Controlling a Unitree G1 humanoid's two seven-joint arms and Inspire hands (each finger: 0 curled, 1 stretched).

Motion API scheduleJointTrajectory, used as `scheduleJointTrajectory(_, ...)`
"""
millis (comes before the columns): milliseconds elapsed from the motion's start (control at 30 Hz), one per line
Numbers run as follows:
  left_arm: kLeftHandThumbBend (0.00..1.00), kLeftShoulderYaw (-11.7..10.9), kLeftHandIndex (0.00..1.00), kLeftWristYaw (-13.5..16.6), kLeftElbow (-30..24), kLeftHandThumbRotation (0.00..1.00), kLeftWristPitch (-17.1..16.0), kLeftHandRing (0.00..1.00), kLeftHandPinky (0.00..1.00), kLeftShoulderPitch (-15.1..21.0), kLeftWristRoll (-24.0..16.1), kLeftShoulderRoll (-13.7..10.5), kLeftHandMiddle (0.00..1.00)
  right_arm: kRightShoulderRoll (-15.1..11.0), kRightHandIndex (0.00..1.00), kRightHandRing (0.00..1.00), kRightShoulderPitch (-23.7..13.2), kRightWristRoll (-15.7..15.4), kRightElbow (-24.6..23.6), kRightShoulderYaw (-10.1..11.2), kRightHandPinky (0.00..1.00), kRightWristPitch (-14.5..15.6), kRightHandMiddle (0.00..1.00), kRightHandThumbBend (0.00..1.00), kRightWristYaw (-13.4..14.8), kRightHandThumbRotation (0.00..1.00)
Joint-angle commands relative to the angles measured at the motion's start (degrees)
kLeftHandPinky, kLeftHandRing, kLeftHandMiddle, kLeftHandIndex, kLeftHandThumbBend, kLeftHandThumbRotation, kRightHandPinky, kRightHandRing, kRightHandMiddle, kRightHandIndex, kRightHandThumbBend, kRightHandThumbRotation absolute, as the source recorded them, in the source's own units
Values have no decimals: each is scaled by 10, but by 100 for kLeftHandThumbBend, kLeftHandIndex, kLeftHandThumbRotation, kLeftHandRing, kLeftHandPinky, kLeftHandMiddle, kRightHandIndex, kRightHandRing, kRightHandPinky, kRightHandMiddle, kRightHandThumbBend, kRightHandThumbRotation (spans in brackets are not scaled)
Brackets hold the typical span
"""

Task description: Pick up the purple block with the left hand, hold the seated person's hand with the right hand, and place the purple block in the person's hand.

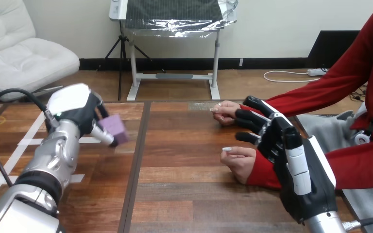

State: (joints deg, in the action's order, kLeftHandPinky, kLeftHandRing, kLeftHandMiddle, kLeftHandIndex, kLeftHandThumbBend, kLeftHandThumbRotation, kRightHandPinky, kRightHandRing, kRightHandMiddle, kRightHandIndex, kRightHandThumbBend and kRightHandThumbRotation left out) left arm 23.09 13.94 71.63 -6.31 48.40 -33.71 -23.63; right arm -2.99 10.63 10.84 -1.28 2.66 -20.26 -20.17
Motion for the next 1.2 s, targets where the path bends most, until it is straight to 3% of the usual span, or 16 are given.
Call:
scheduleJointTrajectory(0, 76, -21, 48, 29, -53, 0, -24, 46, 49, 3, 14, -9, 46, -8, 85, 83, -46, -8, 17, 9, 78, -31, 81, 84, 9, 90)
scheduleJointTrajectory(467, 75, -53, 47, 24, -138, 0, -34, 42, 41, -39, 38, -18, 43, -21, 84, 81, -64, -64, 61, 14, 79, -81, 80, 77, 48, 91)
scheduleJointTrajectory(833, 75, -90, 47, 11, -241, 0, -17, 44, 40, -91, 63, -20, 45, -52, 82, 78, -90, -149, 90, 25, 76, -109, 78, 77, 111, 91)
scheduleJointTrajectory(1167, 74, -121, 48, -8, -330, 0, 3, 47, 48, -140, 82, -19, 48, -84, 82, 77, -121, -163, 119, 31, 73, -127, 78, 79, 126, 88)
